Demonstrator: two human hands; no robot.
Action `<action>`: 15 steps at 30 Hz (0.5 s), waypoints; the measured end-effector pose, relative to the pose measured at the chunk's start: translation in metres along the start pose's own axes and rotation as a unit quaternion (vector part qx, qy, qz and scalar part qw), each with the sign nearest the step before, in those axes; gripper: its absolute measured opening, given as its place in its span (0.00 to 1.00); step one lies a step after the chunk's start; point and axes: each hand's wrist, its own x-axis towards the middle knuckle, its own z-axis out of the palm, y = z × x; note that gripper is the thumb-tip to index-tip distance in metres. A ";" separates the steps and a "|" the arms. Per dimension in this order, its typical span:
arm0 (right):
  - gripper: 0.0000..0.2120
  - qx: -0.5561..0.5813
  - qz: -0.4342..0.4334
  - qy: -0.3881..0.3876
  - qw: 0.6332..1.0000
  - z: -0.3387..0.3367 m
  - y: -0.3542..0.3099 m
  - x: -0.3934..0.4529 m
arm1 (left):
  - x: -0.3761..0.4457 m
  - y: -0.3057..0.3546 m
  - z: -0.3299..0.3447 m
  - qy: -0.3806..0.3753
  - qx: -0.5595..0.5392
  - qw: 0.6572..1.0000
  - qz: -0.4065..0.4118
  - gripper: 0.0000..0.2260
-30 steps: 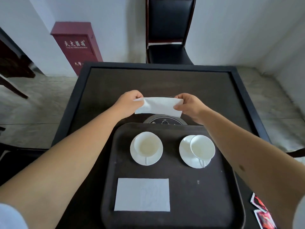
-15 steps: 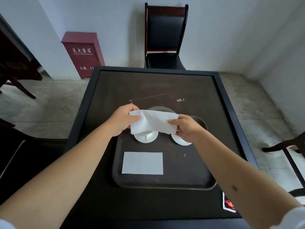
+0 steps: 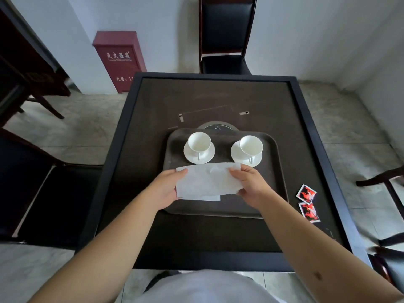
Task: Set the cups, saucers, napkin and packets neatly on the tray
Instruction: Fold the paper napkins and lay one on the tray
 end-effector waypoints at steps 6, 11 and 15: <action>0.08 -0.036 0.016 0.033 0.999 -0.008 0.033 0.000 | 0.001 -0.031 0.004 0.086 0.015 0.996 0.015 0.08; 0.06 -0.129 0.022 0.048 0.990 -0.016 0.050 0.012 | 0.004 -0.041 0.006 0.128 0.026 0.991 0.023 0.10; 0.05 -0.155 0.046 0.052 0.986 -0.018 0.064 0.022 | 0.007 -0.049 0.001 0.146 0.058 0.987 0.025 0.10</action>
